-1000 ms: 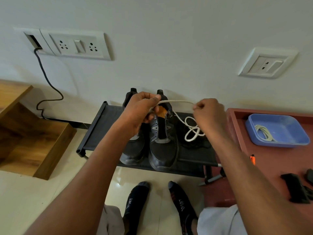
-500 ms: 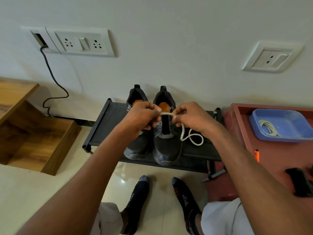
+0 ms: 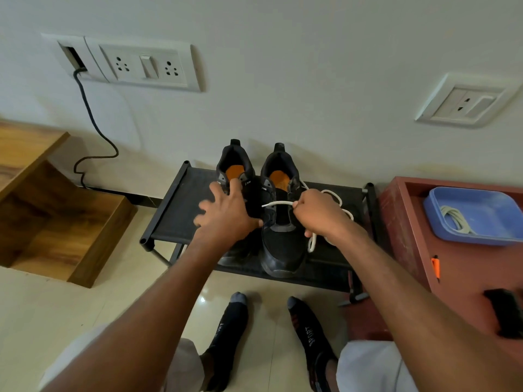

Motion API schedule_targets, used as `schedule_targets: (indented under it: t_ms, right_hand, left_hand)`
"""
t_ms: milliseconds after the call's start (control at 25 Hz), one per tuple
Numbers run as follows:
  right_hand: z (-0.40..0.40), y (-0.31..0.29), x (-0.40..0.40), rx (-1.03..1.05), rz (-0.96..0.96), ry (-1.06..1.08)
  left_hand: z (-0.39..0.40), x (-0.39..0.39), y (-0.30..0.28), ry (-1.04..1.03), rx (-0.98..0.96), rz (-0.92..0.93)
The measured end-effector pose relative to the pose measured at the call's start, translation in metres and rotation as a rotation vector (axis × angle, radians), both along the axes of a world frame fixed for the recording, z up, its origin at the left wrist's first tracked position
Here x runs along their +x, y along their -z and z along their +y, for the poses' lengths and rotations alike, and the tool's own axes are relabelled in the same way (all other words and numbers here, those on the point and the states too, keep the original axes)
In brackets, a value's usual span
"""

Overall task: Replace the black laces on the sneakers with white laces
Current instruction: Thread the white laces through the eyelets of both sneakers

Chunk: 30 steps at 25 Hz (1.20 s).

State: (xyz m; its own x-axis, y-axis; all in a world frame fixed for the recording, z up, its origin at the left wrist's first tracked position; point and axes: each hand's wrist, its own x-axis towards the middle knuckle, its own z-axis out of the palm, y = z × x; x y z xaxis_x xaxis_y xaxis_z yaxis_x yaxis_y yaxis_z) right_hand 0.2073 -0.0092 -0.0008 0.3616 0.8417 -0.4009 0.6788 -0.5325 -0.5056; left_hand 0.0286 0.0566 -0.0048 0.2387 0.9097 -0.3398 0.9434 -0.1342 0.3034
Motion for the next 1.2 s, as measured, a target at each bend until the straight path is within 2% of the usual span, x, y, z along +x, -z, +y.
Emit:
schedule_targets:
  t_ms: [80, 200, 240, 560, 760, 840, 1040, 1120, 1200]
  right_hand:
    - [0.004, 0.005, -0.001, 0.011, 0.061, 0.085]
    - [0.010, 0.014, 0.002, 0.056, 0.260, 0.280]
    - [0.011, 0.014, 0.003, 0.041, 0.275, 0.314]
    - [0.014, 0.010, 0.003, -0.019, 0.358, 0.420]
    - [0.004, 0.005, -0.010, -0.129, 0.306, 0.250]
    - [0.006, 0.003, -0.011, -0.143, 0.319, 0.282]
    - [0.007, -0.005, -0.008, -0.116, 0.587, 0.475]
    - [0.007, -0.001, -0.006, -0.079, 0.458, 0.397]
    - [0.007, -0.003, 0.005, 0.076, 0.149, 0.219]
  left_hand:
    - [0.000, -0.001, 0.011, 0.026, -0.116, -0.048]
    - [0.004, -0.004, 0.014, 0.063, -0.142, -0.038]
    - [0.006, -0.006, 0.013, 0.071, -0.140, -0.038]
    - [0.007, -0.015, 0.001, 0.139, -0.100, -0.055]
    - [0.001, -0.009, 0.011, 0.118, -0.181, 0.001]
    - [0.000, -0.006, 0.009, 0.111, -0.171, 0.013]
    - [0.012, -0.018, -0.004, 0.180, -0.186, 0.096]
    - [0.009, -0.019, -0.007, 0.172, -0.157, 0.134]
    - [0.005, -0.011, -0.013, 0.182, -0.001, 0.113]
